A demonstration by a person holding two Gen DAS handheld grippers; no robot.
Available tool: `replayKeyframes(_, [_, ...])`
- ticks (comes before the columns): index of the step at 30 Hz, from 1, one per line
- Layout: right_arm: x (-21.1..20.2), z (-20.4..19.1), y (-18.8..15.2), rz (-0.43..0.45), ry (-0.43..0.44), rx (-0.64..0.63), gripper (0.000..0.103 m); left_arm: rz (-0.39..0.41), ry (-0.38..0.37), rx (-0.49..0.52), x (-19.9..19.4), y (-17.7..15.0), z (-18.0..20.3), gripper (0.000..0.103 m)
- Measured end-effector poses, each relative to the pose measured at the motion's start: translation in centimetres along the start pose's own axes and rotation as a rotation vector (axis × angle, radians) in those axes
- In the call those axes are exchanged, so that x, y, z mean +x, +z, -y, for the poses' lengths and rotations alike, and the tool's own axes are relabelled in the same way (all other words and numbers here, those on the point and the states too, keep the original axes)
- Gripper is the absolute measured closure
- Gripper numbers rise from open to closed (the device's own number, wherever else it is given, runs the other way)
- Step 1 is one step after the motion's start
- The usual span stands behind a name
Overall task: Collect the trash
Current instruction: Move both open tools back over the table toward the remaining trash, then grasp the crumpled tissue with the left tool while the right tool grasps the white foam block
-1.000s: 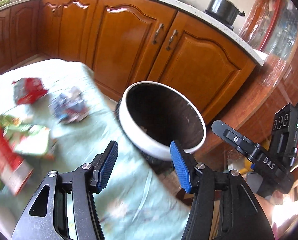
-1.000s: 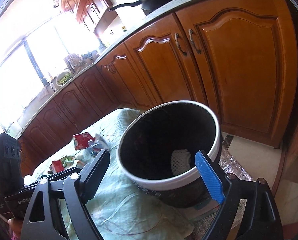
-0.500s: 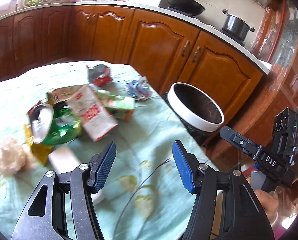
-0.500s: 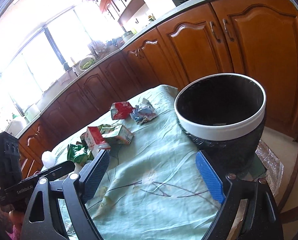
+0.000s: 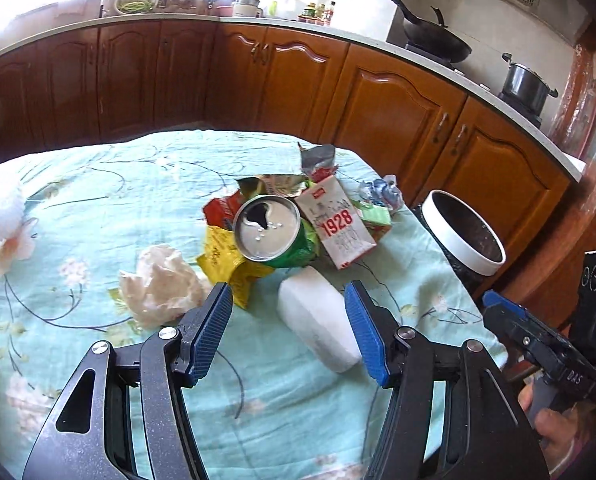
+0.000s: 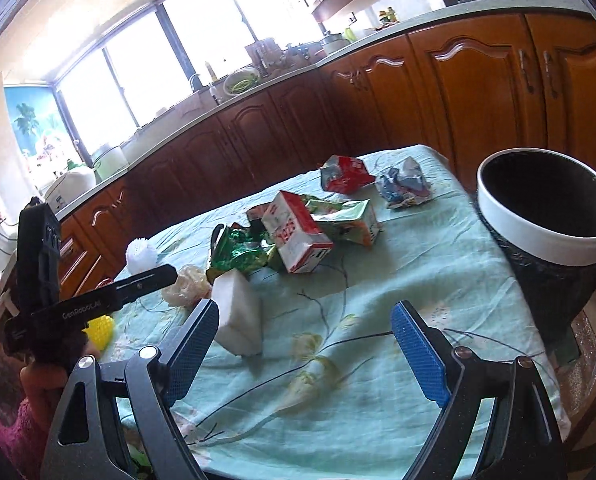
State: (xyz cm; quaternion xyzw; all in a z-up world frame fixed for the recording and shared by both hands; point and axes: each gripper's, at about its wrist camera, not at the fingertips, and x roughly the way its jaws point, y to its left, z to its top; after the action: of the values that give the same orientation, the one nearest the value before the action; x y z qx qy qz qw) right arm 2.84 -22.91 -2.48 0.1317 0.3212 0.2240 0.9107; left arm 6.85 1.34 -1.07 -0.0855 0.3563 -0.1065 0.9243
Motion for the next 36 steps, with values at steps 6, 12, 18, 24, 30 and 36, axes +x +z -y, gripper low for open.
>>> replayKeyframes(6, [2.8, -3.7, -0.8, -0.066, 0.048, -0.109, 0.014, -0.006, 0.095, -0.036, 0.5, 0.5, -3.6, 0.04])
replayKeyframes(12, [6.9, -5.8, -1.6, -0.16, 0.037, -0.192, 0.021, -0.053, 0.172, -0.046, 2.3, 0.2, -6.3, 0.036])
replayKeyframes(18, [9.3, -6.4, -1.7, -0.211, 0.053, -0.202, 0.047, -0.106, 0.211, -0.036, 4.8, 0.0, -7.0, 0.036])
replayKeyframes(24, [9.1, -5.6, -1.5, -0.205, 0.045, -0.174, 0.074, -0.114, 0.22, -0.002, 5.3, -0.2, -6.5, 0.074])
replayKeyframes(30, [6.6, -3.9, -0.8, -0.158, 0.041, -0.12, 0.075, -0.085, 0.165, -0.002, 3.1, -0.2, -5.2, 0.085])
replayKeyframes(36, [3.7, -1.2, -0.1, -0.106, 0.009, -0.062, 0.075, -0.038, 0.073, 0.042, 0.4, -0.2, -1.3, 0.085])
